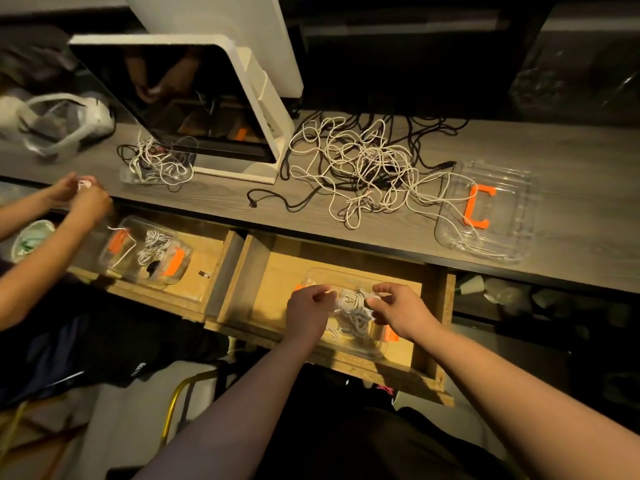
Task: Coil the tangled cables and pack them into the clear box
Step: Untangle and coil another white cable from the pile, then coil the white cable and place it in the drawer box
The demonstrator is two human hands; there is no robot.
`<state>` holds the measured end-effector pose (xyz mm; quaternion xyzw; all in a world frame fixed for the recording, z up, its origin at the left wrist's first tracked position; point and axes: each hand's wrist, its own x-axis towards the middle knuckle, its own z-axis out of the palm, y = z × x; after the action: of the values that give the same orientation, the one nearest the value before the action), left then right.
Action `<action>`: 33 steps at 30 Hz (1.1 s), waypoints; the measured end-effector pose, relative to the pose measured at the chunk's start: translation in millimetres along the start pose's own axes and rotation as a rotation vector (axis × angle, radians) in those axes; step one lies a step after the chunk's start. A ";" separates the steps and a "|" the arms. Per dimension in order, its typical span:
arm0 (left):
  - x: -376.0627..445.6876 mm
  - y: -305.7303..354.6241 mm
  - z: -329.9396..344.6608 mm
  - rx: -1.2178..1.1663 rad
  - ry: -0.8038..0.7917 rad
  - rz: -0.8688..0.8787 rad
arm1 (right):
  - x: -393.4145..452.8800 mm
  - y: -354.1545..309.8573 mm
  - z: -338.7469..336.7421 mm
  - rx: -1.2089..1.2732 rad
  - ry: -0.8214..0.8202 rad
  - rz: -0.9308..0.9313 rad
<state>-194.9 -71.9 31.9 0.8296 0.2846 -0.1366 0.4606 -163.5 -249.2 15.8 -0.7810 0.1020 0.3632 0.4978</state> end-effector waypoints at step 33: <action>186.6 128.8 151.4 0.913 -0.504 0.850 | 143.3 -28.4 -125.4 -0.716 0.483 0.012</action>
<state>36.9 -188.1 -52.4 0.9238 -0.2691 -0.2395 0.1296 12.2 -313.3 -30.0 -0.9664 0.0876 0.1855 0.1552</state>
